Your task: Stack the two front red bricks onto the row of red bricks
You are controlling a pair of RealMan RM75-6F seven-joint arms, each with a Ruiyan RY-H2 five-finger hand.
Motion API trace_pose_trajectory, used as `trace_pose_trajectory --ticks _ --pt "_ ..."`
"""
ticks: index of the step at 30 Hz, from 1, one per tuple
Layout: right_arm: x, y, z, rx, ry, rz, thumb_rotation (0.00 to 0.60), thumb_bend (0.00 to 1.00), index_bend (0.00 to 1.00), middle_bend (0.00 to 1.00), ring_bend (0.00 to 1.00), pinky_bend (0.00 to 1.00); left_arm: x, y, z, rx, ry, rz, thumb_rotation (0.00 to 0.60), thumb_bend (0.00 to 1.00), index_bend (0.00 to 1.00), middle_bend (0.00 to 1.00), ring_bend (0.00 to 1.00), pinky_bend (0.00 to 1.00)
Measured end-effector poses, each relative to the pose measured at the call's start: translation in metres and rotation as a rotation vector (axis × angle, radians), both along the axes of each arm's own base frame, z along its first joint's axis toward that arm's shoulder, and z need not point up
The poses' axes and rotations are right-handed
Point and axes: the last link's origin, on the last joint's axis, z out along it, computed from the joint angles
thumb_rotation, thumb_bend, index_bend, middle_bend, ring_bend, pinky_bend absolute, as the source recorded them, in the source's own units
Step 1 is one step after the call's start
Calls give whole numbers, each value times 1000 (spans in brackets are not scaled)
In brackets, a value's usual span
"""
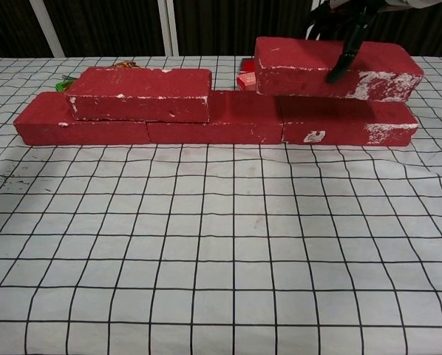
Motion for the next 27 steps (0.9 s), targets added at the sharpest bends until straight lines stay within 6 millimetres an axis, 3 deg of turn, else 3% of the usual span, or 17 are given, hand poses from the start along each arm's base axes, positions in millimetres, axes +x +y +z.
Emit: trace_pose_trajectory --ticks 27 --pt "10 -11 -40 -13 23 -84 600 421 290 313 291 176 -3 4 -2 -12 -4 16 600 0 51 54 0 0"
